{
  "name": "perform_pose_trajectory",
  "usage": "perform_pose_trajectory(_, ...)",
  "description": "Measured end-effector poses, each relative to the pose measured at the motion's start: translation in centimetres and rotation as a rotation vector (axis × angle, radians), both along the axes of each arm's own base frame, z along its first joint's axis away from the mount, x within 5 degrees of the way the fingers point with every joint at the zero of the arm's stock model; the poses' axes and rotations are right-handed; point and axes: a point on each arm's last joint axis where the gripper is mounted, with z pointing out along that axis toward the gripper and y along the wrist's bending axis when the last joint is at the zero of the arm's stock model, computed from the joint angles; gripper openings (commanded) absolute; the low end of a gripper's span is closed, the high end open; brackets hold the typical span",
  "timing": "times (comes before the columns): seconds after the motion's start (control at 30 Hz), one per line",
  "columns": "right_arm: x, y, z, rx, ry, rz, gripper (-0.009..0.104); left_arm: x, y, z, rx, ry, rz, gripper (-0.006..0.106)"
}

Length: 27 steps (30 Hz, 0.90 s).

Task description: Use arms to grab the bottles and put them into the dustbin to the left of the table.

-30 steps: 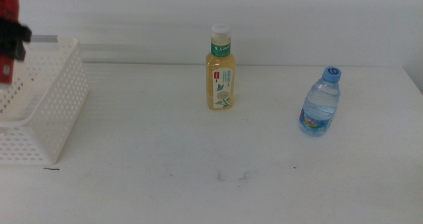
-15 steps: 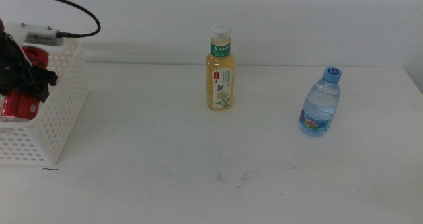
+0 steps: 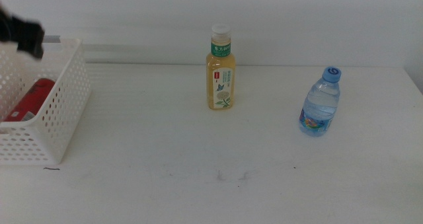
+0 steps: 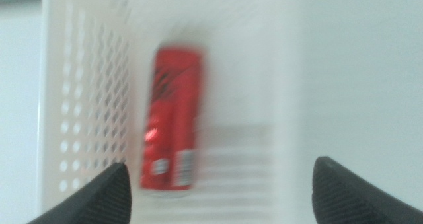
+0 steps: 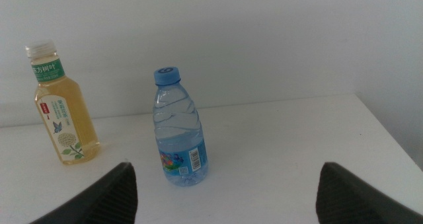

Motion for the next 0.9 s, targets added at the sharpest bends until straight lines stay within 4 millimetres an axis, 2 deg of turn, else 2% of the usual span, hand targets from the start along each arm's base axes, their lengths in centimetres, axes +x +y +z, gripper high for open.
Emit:
perform_pose_trajectory(0.03, 0.0, 0.0, 0.0, 0.000, 0.000, 0.000, 0.091, -1.0, -1.1, 1.7, -0.008, -0.044, -0.023, 0.094)
perform_pose_trajectory(0.13, 0.0, 0.0, 0.0, 0.000, 0.000, 0.000, 0.091, -4.6, -4.8, 4.8, -0.037, -0.152, -0.092, 0.094)
perform_pose_trajectory(0.2, 0.0, 0.0, 0.0, 0.000, 0.000, 0.000, 0.091, -7.4, -7.1, 5.4, -0.054, -0.212, -0.128, 0.094)
perform_pose_trajectory(0.27, 0.0, 0.0, 0.0, 0.000, 0.000, 0.000, 0.091, -9.7, -9.4, 5.1, -0.069, -0.279, -0.166, 0.094)
perform_pose_trajectory(0.4, 0.0, 0.0, 0.0, 0.000, 0.000, 0.000, 0.091, -13.5, -12.7, 1.6, -0.124, -0.422, -0.205, 0.094)
perform_pose_trajectory(0.53, 0.0, 0.0, 0.0, 0.000, 0.000, 0.000, 0.091, -15.3, -14.5, -3.4, -0.216, -0.507, -0.209, 0.094)
perform_pose_trajectory(0.63, 0.0, 0.0, 0.0, 0.000, 0.000, 0.000, 0.091, -15.5, -15.3, -6.7, -0.280, -0.489, -0.219, 0.094)
perform_pose_trajectory(0.7, 0.0, 0.0, 0.0, 0.000, 0.000, 0.000, 0.091, -15.3, -15.8, -7.9, -0.315, -0.464, -0.228, 0.094)
perform_pose_trajectory(0.9, 0.0, 0.0, 0.0, 0.000, 0.000, 0.000, 0.091, -14.6, -17.3, -9.8, -0.384, -0.414, -0.289, 0.094)
